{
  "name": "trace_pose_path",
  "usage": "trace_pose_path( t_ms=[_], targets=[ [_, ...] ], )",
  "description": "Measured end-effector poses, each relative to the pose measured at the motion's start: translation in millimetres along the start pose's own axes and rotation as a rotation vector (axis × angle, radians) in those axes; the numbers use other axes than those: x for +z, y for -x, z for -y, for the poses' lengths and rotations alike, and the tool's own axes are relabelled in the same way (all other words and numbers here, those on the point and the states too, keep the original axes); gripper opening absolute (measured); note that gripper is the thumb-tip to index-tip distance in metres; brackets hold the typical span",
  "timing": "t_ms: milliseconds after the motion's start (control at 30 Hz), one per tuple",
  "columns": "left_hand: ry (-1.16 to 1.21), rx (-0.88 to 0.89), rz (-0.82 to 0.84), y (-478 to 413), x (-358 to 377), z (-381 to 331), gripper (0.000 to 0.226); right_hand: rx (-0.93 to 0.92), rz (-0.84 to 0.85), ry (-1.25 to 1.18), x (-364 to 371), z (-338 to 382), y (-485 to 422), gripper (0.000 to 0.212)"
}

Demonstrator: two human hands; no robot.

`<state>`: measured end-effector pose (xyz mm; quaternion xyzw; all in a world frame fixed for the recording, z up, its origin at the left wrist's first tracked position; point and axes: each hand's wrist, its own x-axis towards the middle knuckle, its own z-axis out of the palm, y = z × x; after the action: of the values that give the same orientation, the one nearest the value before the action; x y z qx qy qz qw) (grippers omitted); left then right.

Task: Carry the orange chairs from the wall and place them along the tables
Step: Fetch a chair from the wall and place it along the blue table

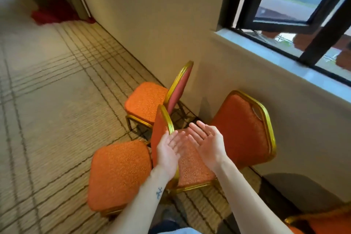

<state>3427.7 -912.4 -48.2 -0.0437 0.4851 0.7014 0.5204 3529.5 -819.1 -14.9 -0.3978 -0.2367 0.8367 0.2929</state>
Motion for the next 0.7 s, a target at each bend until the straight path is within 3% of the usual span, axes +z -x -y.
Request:
trace_pose_path(
  t_ms=[433, 700],
  targets=[
    [0.382, 0.156, -0.346, -61, 16, 7, 0.043, 0.303, 0.192, 0.223, 33, 3, -118, 0.042],
    [0.299, 0.348, -0.722, -104, 47, 40, 0.026, 0.494, 0.39, 0.506, 24, 13, -178, 0.038]
  ],
)
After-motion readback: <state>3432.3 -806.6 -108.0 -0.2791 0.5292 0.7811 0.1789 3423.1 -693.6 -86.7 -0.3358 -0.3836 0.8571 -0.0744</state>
